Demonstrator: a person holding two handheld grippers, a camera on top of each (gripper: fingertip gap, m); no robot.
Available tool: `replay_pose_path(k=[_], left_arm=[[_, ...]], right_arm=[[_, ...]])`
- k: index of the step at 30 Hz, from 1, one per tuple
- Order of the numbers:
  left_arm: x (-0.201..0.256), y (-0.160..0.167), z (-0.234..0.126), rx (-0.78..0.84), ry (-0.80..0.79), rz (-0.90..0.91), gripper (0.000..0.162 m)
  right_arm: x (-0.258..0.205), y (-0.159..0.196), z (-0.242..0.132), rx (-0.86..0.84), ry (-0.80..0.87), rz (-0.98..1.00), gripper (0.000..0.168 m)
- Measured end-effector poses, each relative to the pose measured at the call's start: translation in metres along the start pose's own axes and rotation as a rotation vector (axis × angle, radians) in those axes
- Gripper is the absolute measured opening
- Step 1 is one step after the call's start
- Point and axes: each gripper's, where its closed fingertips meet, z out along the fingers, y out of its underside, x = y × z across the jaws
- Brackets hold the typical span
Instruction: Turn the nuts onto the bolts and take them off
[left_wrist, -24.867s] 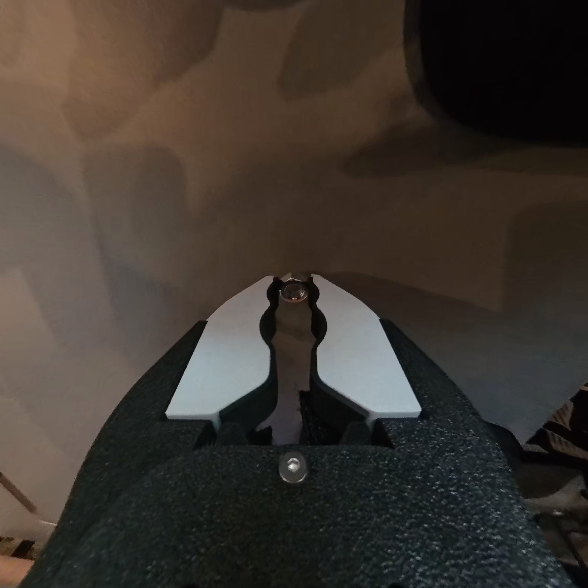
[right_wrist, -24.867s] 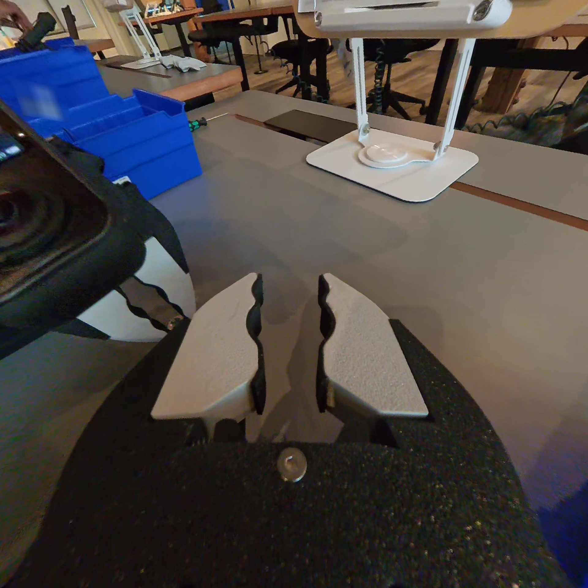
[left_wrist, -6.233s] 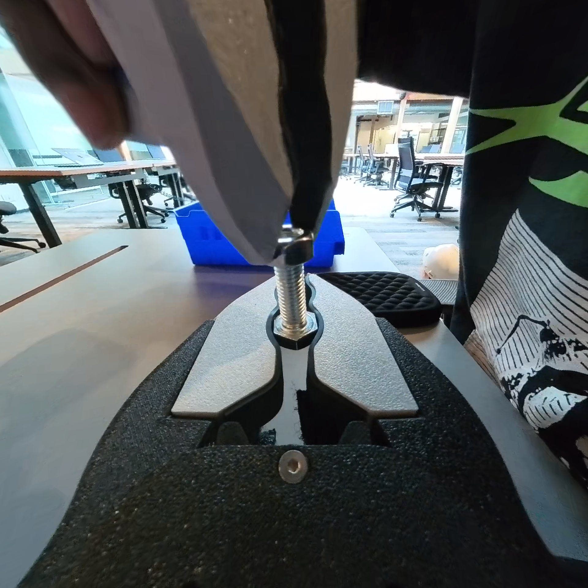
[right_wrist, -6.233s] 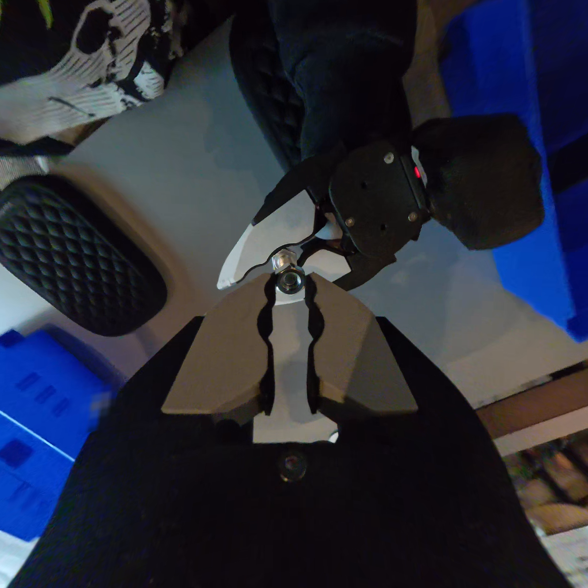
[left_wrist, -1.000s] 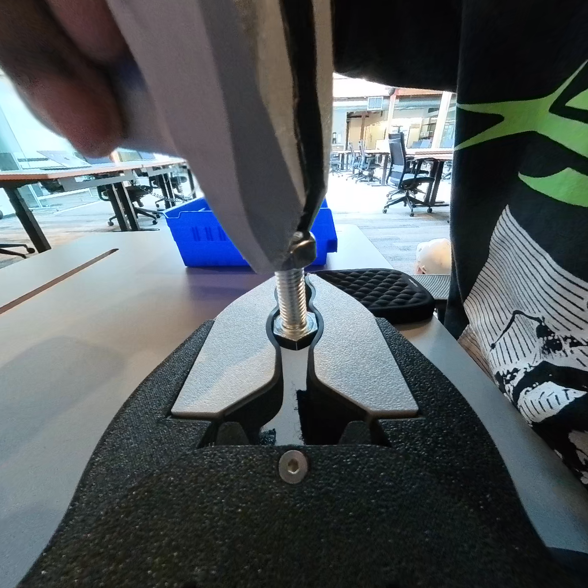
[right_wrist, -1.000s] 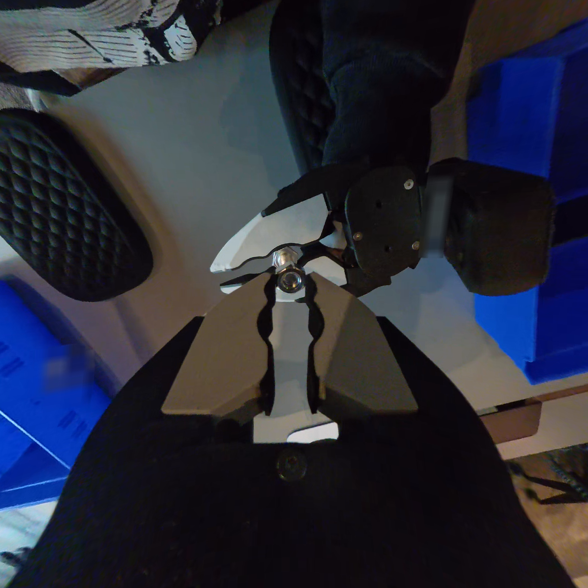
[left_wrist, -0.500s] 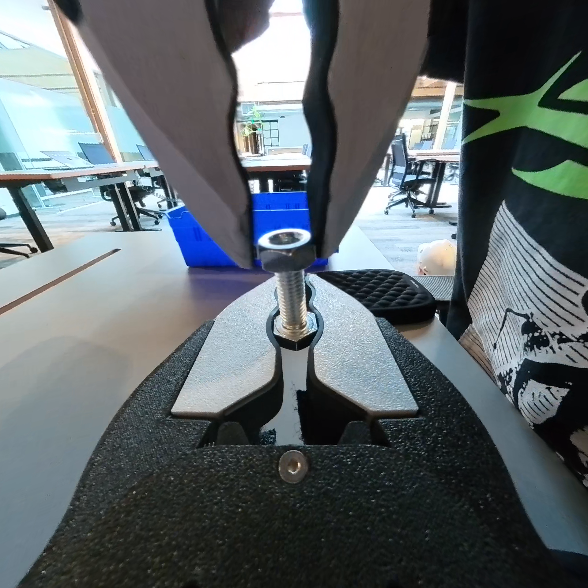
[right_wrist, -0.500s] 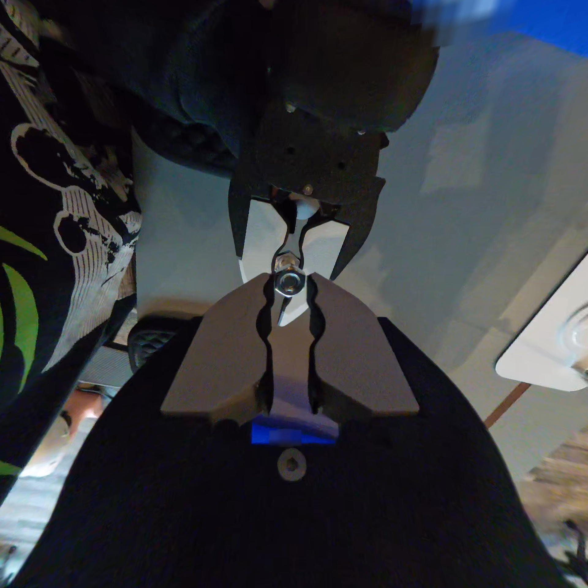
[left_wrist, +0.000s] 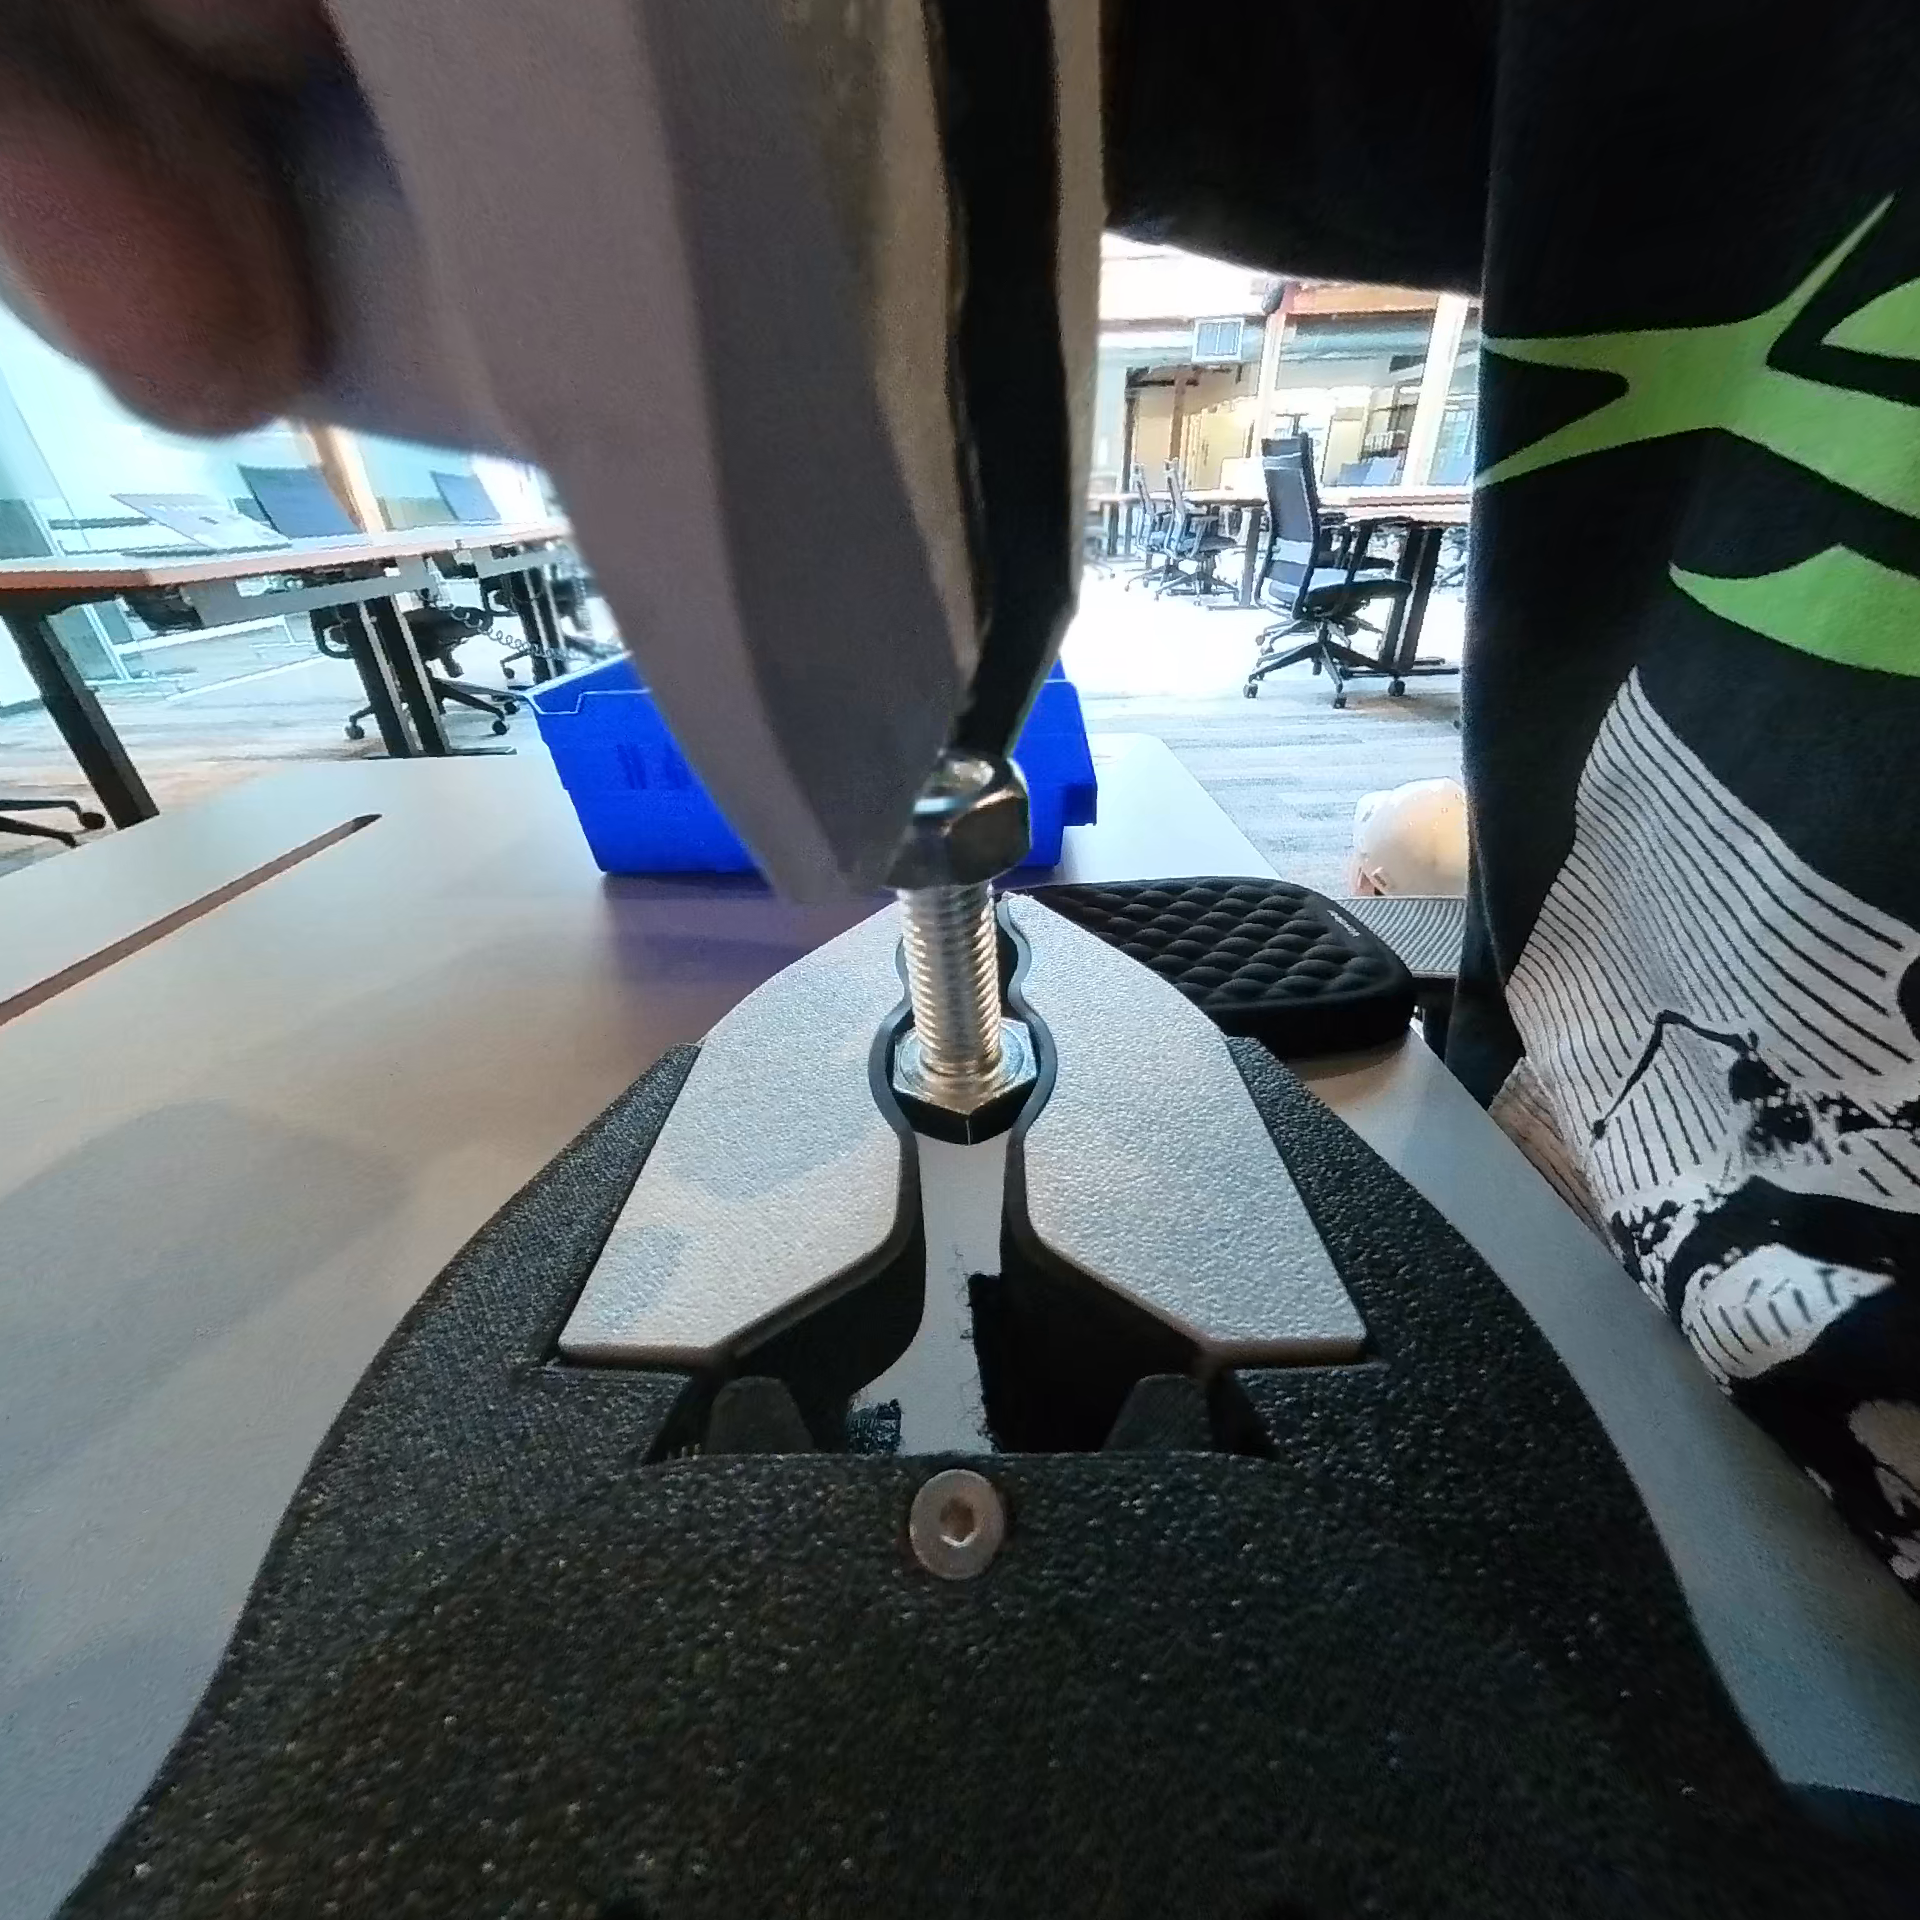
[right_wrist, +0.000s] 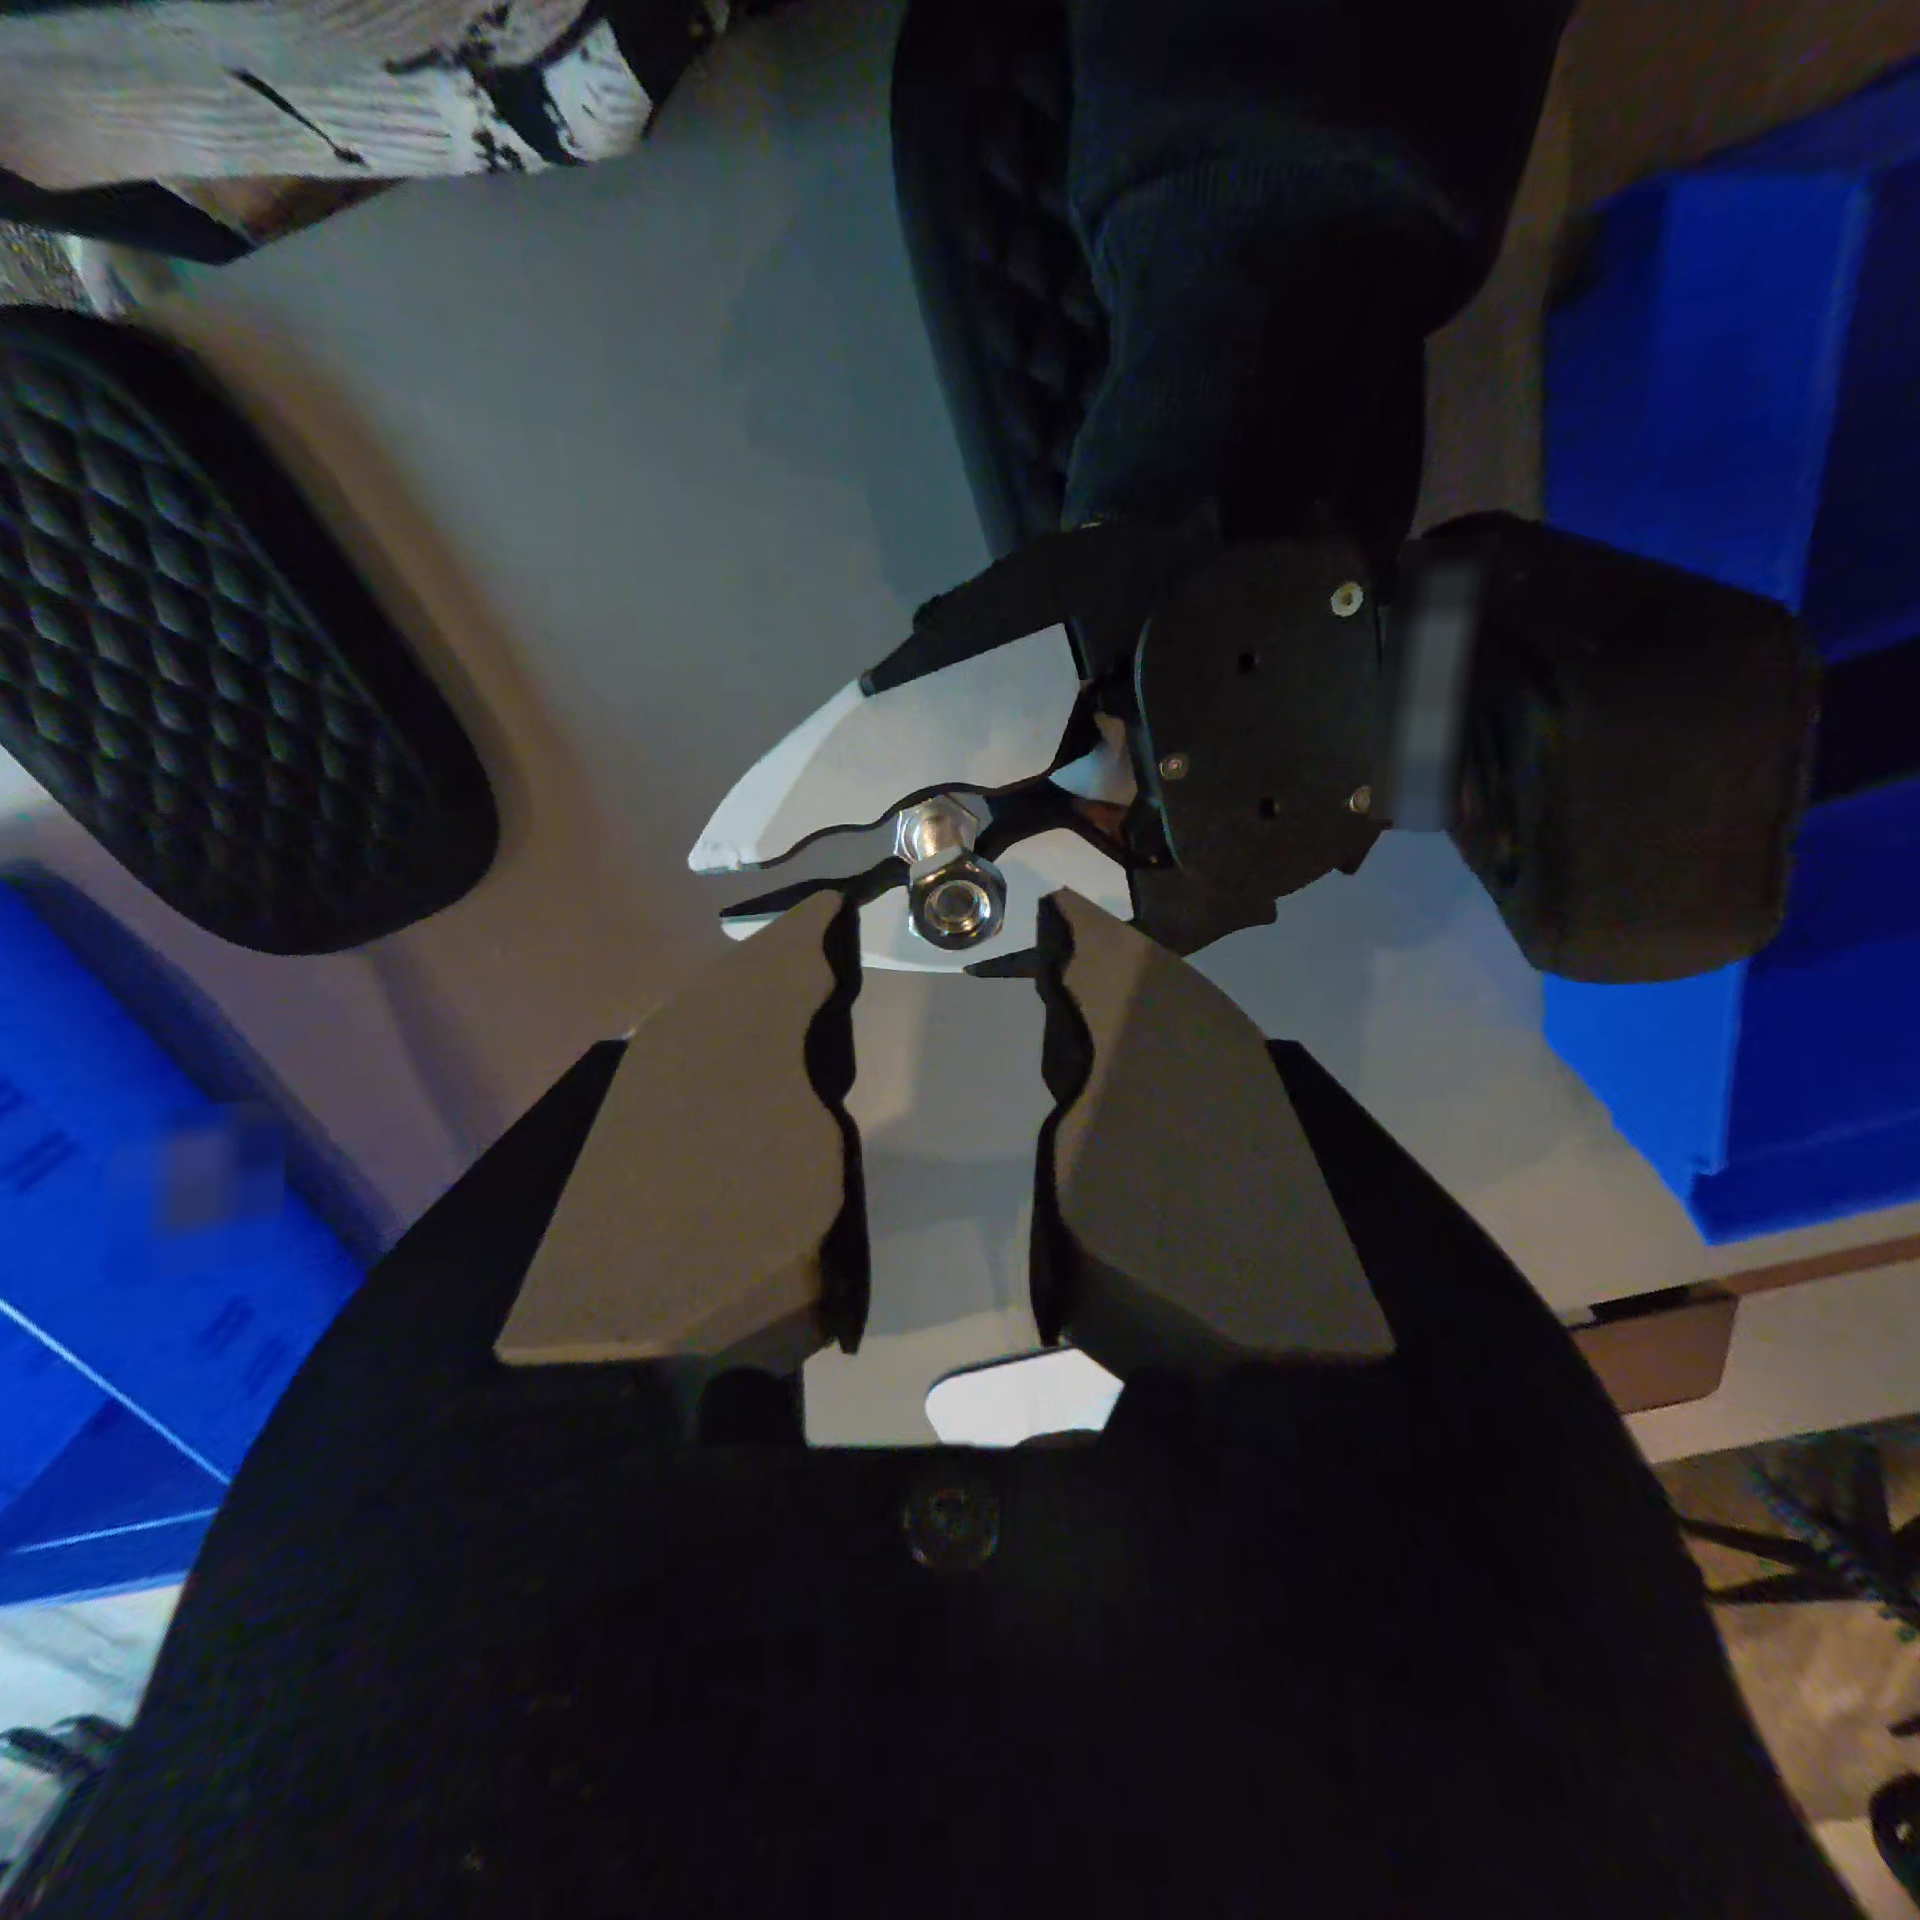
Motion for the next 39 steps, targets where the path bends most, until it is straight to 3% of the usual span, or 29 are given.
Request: replay_pose_path(k=[7, 11, 16, 18, 19, 21, 23, 28, 31, 33, 39], left_arm=[[0.0, -0.001, -0.001, 0.004, -0.004, -0.001, 0.011], [-0.001, -0.001, -0.001, 0.01, -0.009, -0.006, 0.011], [0.0, 0.0, 0.0, -0.004, -0.007, 0.003, 0.01], [0.001, 0.0, 0.0, -0.003, -0.004, 0.005, 0.01], [0.001, 0.0, 0.0, -0.001, -0.004, 0.002, 0.01], [0.001, -0.001, -0.001, 0.005, -0.003, 0.001, 0.01], [0.002, -0.001, 0.0, 0.006, 0.003, 0.0, 0.01], [0.002, -0.001, 0.0, 0.008, 0.005, -0.002, 0.011], [0.001, -0.002, -0.001, 0.021, -0.005, -0.006, 0.011], [0.0, -0.003, -0.002, 0.027, -0.008, -0.007, 0.011], [0.0, -0.001, -0.001, 0.017, -0.008, -0.003, 0.011]], right_arm=[[0.002, 0.002, 0.003, -0.003, -0.003, 0.032, 0.017], [0.002, 0.004, 0.003, -0.016, 0.004, 0.333, 0.017], [-0.002, 0.003, 0.004, -0.011, 0.015, 0.888, 0.017], [-0.003, 0.001, 0.004, 0.038, 0.03, 0.968, 0.019], [-0.003, 0.002, 0.004, 0.065, 0.046, 0.986, 0.031], [-0.006, 0.001, 0.002, 0.164, 0.092, 1.005, 0.059], [-0.003, -0.004, -0.006, 0.351, 0.217, 0.992, 0.067], [-0.009, -0.007, -0.016, 0.799, 0.498, 0.949, 0.072], [-0.011, -0.004, -0.012, 0.949, 0.682, 0.901, 0.075], [-0.009, -0.003, -0.012, 1.028, 0.781, 0.887, 0.067], [-0.009, -0.005, -0.018, 1.226, 0.903, 0.835, 0.061]])
